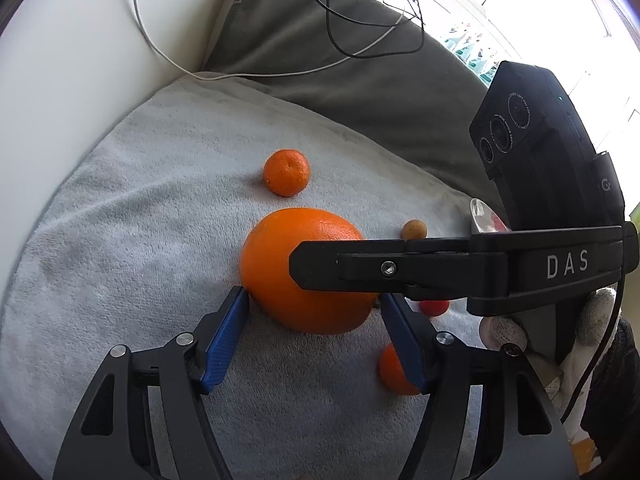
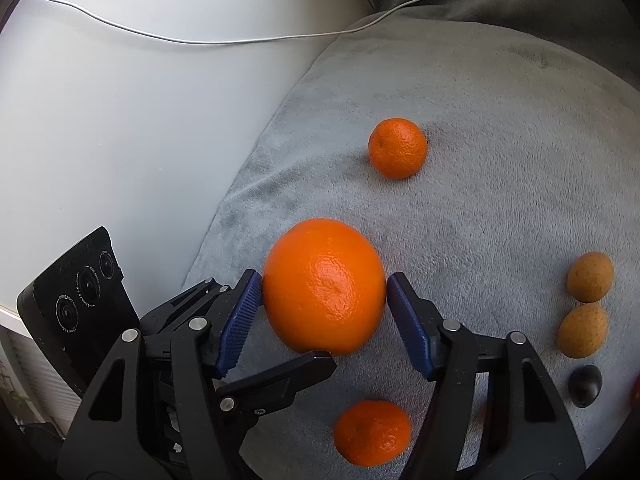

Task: Organize fruits
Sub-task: 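Move the right tool to the large orange and close on it, then carry the large orange with the right tool onto the plate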

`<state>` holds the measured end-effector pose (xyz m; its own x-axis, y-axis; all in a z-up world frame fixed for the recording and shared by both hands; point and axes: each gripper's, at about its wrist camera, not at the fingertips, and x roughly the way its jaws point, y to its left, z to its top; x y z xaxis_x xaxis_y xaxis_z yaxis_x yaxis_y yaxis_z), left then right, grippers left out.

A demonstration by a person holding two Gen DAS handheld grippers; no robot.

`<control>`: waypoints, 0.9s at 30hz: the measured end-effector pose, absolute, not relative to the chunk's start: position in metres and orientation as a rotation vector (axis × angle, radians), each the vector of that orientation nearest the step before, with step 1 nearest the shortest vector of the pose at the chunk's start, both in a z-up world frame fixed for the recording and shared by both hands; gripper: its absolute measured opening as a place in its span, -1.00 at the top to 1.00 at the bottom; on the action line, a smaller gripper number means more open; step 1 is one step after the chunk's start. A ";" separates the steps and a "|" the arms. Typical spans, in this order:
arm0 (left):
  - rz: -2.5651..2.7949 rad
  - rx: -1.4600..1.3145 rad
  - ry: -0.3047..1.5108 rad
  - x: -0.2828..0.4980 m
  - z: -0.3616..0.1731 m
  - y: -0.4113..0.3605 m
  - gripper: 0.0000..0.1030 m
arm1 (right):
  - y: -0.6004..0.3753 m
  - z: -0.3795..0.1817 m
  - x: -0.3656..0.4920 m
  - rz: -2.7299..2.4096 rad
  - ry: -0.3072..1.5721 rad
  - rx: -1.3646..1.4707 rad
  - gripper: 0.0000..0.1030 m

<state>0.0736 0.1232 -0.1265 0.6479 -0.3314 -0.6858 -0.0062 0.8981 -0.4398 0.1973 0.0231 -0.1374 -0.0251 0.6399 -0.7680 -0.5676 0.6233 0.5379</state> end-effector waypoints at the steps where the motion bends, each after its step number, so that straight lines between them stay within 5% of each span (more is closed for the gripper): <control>1: -0.188 -0.425 0.852 0.073 -0.126 0.122 -0.31 | 0.023 -0.137 0.197 0.964 1.269 0.067 -0.32; 27: -0.198 -0.363 0.801 0.066 -0.096 0.091 -0.31 | -0.012 -0.106 0.180 0.955 1.168 0.086 -0.31</control>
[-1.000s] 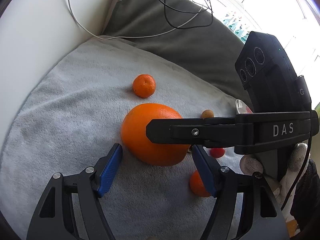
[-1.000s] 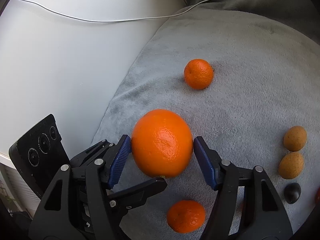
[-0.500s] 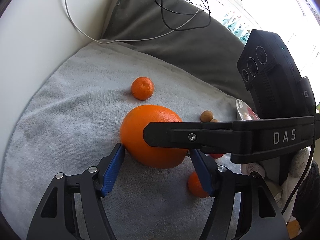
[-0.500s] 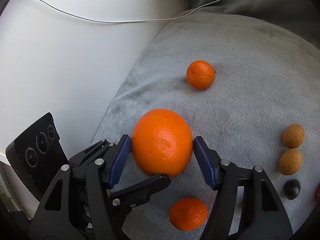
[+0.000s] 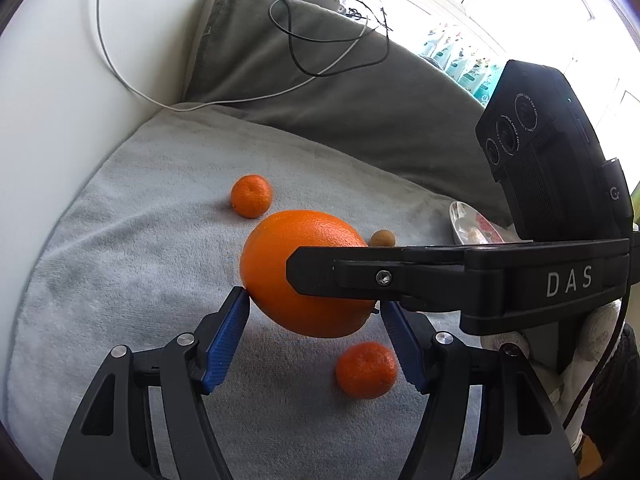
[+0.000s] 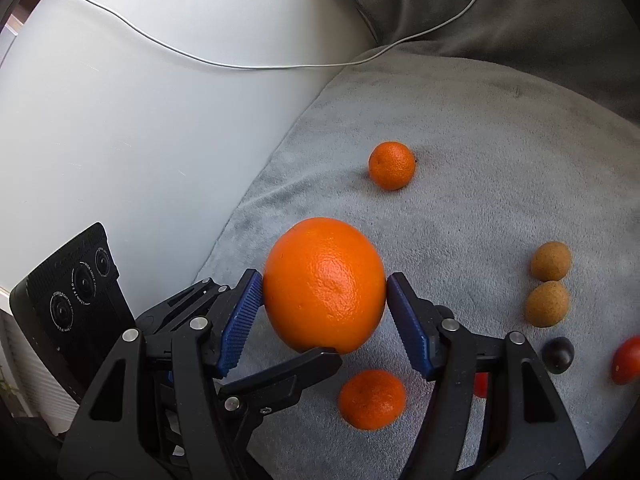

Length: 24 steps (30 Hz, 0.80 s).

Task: Organize fruits
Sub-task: 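Carry the large orange with the right tool onto the plate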

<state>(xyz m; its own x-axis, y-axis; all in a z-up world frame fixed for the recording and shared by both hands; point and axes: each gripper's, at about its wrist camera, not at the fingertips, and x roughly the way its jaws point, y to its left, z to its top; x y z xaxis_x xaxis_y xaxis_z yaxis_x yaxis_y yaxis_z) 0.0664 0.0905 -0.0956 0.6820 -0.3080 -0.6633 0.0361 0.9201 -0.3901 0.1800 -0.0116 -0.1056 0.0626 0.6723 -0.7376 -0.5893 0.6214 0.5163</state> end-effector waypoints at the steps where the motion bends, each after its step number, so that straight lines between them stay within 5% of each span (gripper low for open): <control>1: -0.201 -0.359 0.799 0.067 -0.094 0.088 -0.31 | -0.015 -0.103 0.179 0.953 1.163 0.090 -0.31; 24: -0.333 -0.273 0.773 0.092 -0.067 0.005 -0.31 | -0.125 -0.075 0.174 0.842 1.065 0.175 -0.31</control>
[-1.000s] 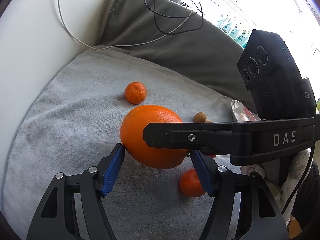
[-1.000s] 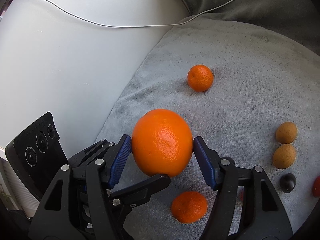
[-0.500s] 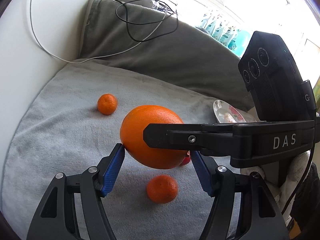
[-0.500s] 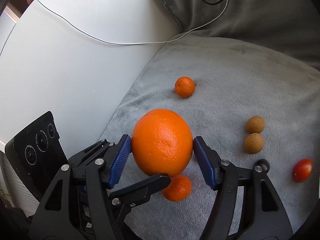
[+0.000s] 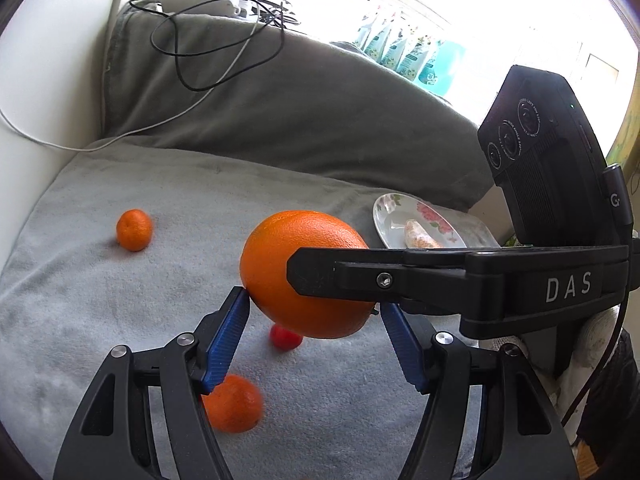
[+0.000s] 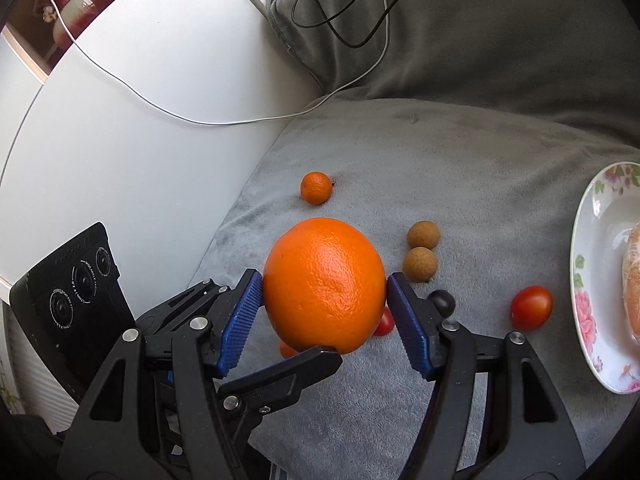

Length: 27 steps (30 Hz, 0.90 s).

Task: Organize fruits
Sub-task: 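Carry the large orange with the right tool onto the plate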

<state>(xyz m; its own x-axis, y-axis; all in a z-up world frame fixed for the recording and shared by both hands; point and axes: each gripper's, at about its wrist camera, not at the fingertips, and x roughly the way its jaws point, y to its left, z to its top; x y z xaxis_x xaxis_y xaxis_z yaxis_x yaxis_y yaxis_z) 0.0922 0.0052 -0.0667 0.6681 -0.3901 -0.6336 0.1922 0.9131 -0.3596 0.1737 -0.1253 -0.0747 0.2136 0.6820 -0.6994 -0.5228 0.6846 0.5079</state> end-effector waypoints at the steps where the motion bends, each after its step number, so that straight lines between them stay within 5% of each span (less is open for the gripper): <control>1: -0.342 -0.270 0.774 0.094 -0.066 0.000 -0.31 | -0.131 -0.074 0.174 0.832 1.062 0.179 -0.31; 27: -0.513 -0.196 0.811 0.150 -0.068 -0.099 -0.31 | -0.251 -0.077 0.210 0.660 1.030 0.302 -0.31</control>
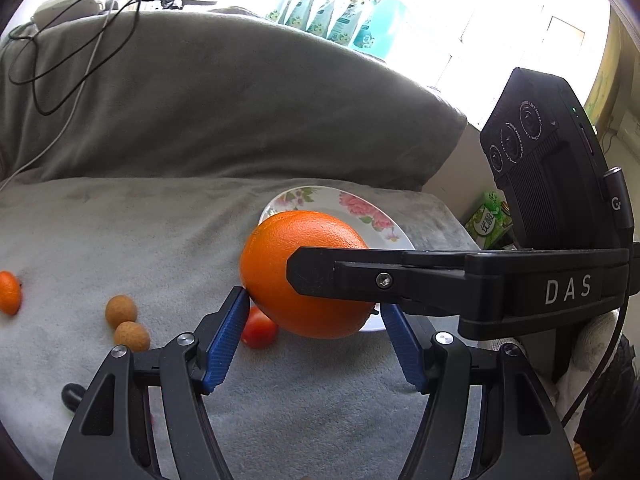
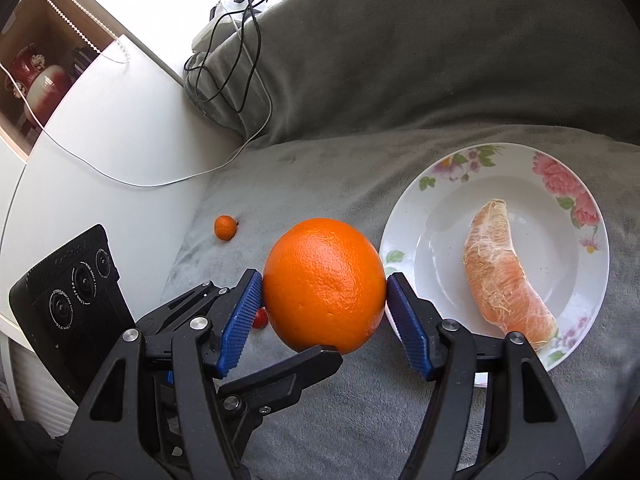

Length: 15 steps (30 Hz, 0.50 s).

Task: Organize fruits
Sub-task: 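Carry the large orange with the right tool onto the plate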

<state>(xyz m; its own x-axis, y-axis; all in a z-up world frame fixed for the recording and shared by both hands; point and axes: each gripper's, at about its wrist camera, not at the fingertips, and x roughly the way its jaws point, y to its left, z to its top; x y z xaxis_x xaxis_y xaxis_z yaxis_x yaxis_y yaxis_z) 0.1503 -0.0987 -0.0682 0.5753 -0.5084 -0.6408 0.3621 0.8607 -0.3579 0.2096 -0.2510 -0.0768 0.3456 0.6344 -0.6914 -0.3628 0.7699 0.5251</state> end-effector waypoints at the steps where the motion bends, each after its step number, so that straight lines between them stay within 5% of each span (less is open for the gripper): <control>1: -0.517 -0.193 0.814 0.153 -0.069 -0.101 -0.31 | -0.254 -0.078 0.212 0.655 1.031 0.307 -0.31; 15: -0.531 -0.172 0.843 0.174 -0.075 -0.121 -0.31 | -0.272 -0.091 0.233 0.611 1.054 0.346 -0.31</control>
<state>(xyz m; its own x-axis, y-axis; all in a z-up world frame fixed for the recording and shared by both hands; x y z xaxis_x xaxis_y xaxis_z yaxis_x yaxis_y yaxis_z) 0.1739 -0.1207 -0.0745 0.5443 -0.5115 -0.6649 0.3786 0.8571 -0.3493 0.2326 -0.2722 -0.0914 0.3524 0.6193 -0.7016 -0.3012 0.7849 0.5416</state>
